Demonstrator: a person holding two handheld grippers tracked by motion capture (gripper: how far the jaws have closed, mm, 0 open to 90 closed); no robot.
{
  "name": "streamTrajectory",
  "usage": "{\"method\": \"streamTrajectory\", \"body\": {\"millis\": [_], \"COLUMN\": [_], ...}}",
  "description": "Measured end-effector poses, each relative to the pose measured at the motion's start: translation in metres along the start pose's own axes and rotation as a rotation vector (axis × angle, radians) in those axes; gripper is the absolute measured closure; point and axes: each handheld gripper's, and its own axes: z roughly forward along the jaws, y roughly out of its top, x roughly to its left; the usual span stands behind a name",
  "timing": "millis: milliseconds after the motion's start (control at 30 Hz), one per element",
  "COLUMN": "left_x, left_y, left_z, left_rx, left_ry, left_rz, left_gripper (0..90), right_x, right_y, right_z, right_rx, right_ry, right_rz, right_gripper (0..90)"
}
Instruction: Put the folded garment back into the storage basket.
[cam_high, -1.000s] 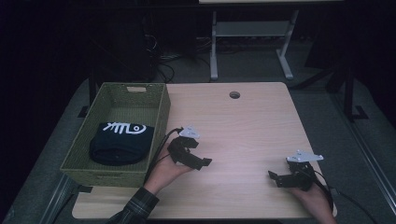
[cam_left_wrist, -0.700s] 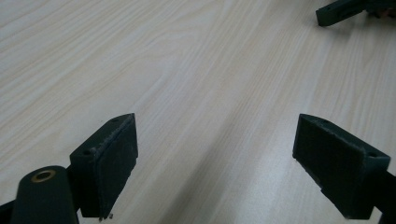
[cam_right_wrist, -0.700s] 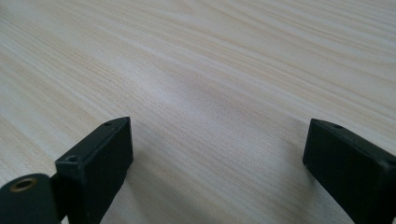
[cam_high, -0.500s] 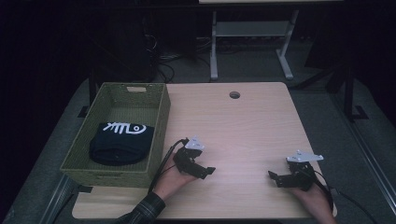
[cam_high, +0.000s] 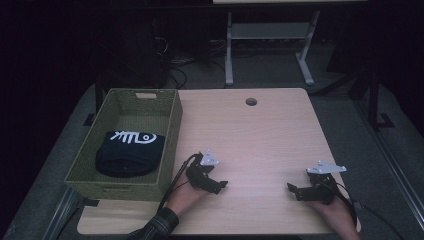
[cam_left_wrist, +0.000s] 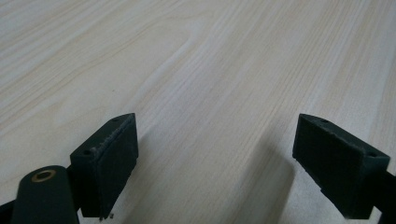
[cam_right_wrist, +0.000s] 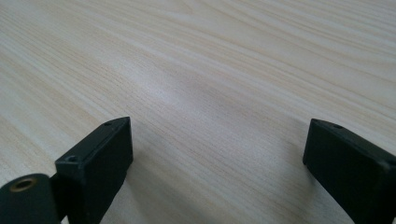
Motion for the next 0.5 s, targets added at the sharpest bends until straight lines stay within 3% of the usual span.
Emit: {"method": "streamTrajectory", "body": {"millis": [100, 133, 500], "left_x": [0.0002, -0.002, -0.0024], "left_y": [-0.0019, -0.004, -0.0039], "left_z": [0.0019, 0.0041, 0.0047], "left_rx": [-0.023, -0.039, -0.041], "left_ry": [-0.002, 0.021, 0.021], "left_rz": [0.017, 0.039, 0.038], "left_gripper": [13.2, 13.3, 13.0], "right_x": [0.0, 0.0, 0.0], "right_y": [0.0, 0.0, 0.0], "right_z": [0.0, 0.0, 0.0], "right_rx": [0.0, 0.0, 0.0], "right_ry": [0.0, 0.0, 0.0], "right_rz": [0.0, 0.0, 0.0], "right_gripper": [7.9, 7.9, 7.9]}}
